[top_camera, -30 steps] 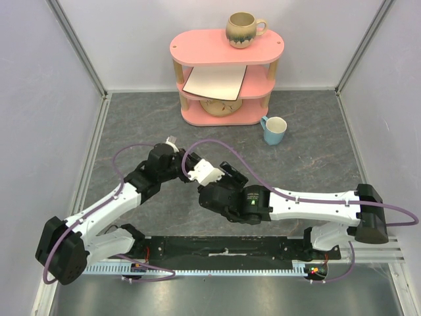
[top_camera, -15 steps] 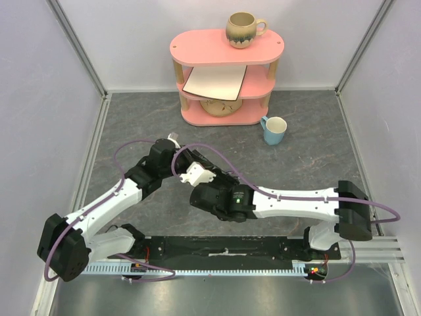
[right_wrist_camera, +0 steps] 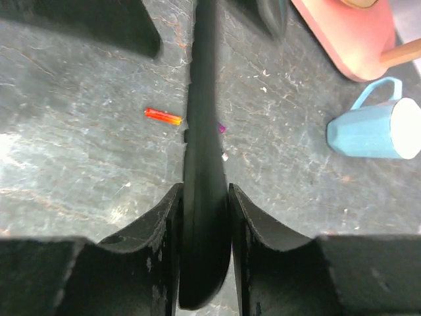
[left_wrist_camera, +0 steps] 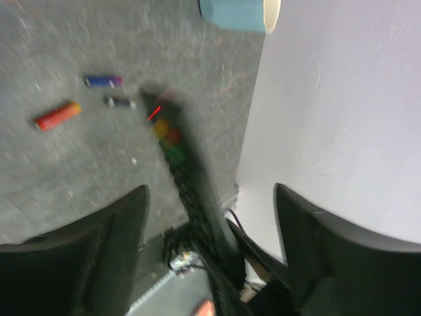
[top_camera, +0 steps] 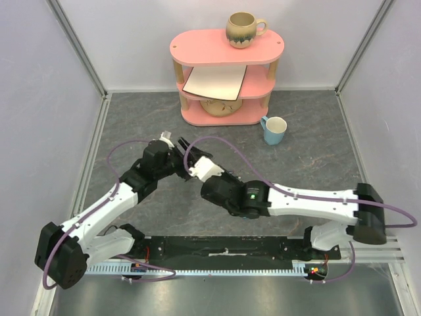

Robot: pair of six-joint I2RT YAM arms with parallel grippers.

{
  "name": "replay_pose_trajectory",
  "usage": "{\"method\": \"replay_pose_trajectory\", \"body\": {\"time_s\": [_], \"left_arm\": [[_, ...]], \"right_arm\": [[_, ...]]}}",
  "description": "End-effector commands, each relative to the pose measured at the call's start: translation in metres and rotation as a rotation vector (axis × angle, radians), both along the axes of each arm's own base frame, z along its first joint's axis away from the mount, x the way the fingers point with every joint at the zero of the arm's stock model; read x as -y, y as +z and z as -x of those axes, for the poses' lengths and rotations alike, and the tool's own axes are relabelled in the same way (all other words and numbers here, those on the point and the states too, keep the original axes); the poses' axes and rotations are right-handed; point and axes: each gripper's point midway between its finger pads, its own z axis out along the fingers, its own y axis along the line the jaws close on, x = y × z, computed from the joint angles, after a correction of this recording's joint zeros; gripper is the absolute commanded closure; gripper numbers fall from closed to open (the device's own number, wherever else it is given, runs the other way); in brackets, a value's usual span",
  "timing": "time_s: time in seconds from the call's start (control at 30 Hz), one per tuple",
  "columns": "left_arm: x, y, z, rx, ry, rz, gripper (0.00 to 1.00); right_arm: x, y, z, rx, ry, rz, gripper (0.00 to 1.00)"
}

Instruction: Load the batteries into the remote control

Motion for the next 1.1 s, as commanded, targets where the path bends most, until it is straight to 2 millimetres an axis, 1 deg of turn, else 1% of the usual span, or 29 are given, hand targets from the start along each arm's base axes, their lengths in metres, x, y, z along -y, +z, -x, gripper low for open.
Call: {"method": "replay_pose_trajectory", "body": {"time_s": [0.0,0.03,0.07,0.1,0.13,0.17,0.2,0.23,0.27,0.3,0.33,0.37,0.4,0.43,0.47,0.5,0.53,0.57,0.6,0.63,0.7,0.73,0.8,0.83,0.93,0.97,1.0,1.07], "left_arm": [[-0.028,0.025,-0.039,0.155,0.152,0.032,0.01],[-0.033,0.026,-0.045,0.16,0.172,0.033,0.01],[-0.042,0.029,-0.053,0.171,0.204,0.034,0.01],[-0.046,0.03,-0.057,0.173,0.215,0.032,0.01],[-0.051,0.03,-0.059,0.172,0.226,0.022,0.01],[-0.057,0.031,-0.063,0.175,0.243,0.013,0.01],[-0.058,0.035,-0.062,0.192,0.239,0.012,0.01],[-0.059,0.034,-0.061,0.203,0.231,0.0,0.02],[-0.06,0.033,-0.058,0.202,0.226,-0.001,0.06],[-0.06,0.031,-0.056,0.201,0.224,0.0,0.09],[-0.062,0.033,-0.051,0.206,0.226,0.014,0.12],[-0.062,0.022,-0.045,0.184,0.219,0.012,0.16],[-0.063,0.02,-0.04,0.179,0.213,0.018,0.18],[-0.063,0.02,-0.034,0.179,0.21,0.034,0.2],[-0.064,0.004,-0.026,0.151,0.198,0.03,0.24],[-0.065,0.007,-0.021,0.16,0.2,0.057,0.25],[-0.066,-0.008,-0.014,0.134,0.192,0.057,0.27],[-0.067,-0.013,-0.01,0.132,0.191,0.062,0.28],[-0.068,-0.017,-0.007,0.121,0.194,0.075,0.28],[-0.069,-0.024,0.0,0.12,0.194,0.082,0.29],[-0.071,-0.027,0.005,0.121,0.192,0.092,0.29],[-0.072,-0.03,0.009,0.125,0.187,0.095,0.28],[-0.071,-0.032,0.013,0.129,0.174,0.097,0.24],[-0.07,-0.034,0.016,0.124,0.162,0.098,0.2],[-0.069,-0.037,0.021,0.127,0.139,0.089,0.14],[-0.069,-0.039,0.021,0.125,0.135,0.083,0.14],[-0.069,-0.04,0.022,0.122,0.13,0.082,0.13],[-0.068,-0.042,0.023,0.121,0.122,0.079,0.12]], "right_arm": [[-0.003,0.027,0.021,-0.117,0.036,-0.268,1.0],[-0.002,0.026,0.025,-0.137,0.039,-0.288,1.0],[0.002,0.021,0.026,-0.168,0.031,-0.307,1.0],[0.007,0.023,0.028,-0.198,0.01,-0.36,1.0],[0.015,0.022,0.015,-0.217,-0.045,-0.408,1.0],[0.025,0.007,0.012,-0.251,-0.08,-0.422,1.0],[0.025,0.008,0.016,-0.318,-0.073,-0.505,1.0],[0.036,0.006,-0.001,-0.318,-0.13,-0.563,1.0],[0.047,-0.012,-0.002,-0.344,-0.166,-0.562,1.0],[0.054,-0.012,-0.006,-0.351,-0.198,-0.596,1.0],[0.071,-0.026,-0.018,-0.362,-0.282,-0.632,1.0],[0.079,-0.031,-0.022,-0.371,-0.327,-0.665,1.0],[0.086,-0.031,-0.024,-0.378,-0.358,-0.719,1.0],[0.098,-0.044,-0.034,-0.379,-0.431,-0.785,1.0],[0.103,-0.045,-0.037,-0.376,-0.462,-0.831,1.0],[0.114,-0.046,-0.047,-0.359,-0.54,-0.9,1.0],[0.122,-0.062,-0.046,-0.366,-0.581,-0.904,1.0],[0.126,-0.064,-0.047,-0.36,-0.602,-0.936,1.0],[0.133,-0.073,-0.051,-0.359,-0.637,-0.972,1.0],[0.134,-0.076,-0.052,-0.363,-0.66,-0.997,1.0],[0.14,-0.084,-0.056,-0.357,-0.691,-1.002,1.0],[0.141,-0.093,-0.056,-0.376,-0.706,-0.984,1.0],[0.144,-0.101,-0.057,-0.393,-0.728,-0.963,1.0],[0.145,-0.108,-0.055,-0.415,-0.737,-0.938,1.0],[0.152,-0.116,-0.05,-0.433,-0.773,-0.886,0.75],[0.154,-0.118,-0.048,-0.435,-0.781,-0.872,0.61],[0.158,-0.122,-0.044,-0.444,-0.798,-0.848,0.55],[0.164,-0.122,-0.042,-0.434,-0.812,-0.833,0.46]]}}
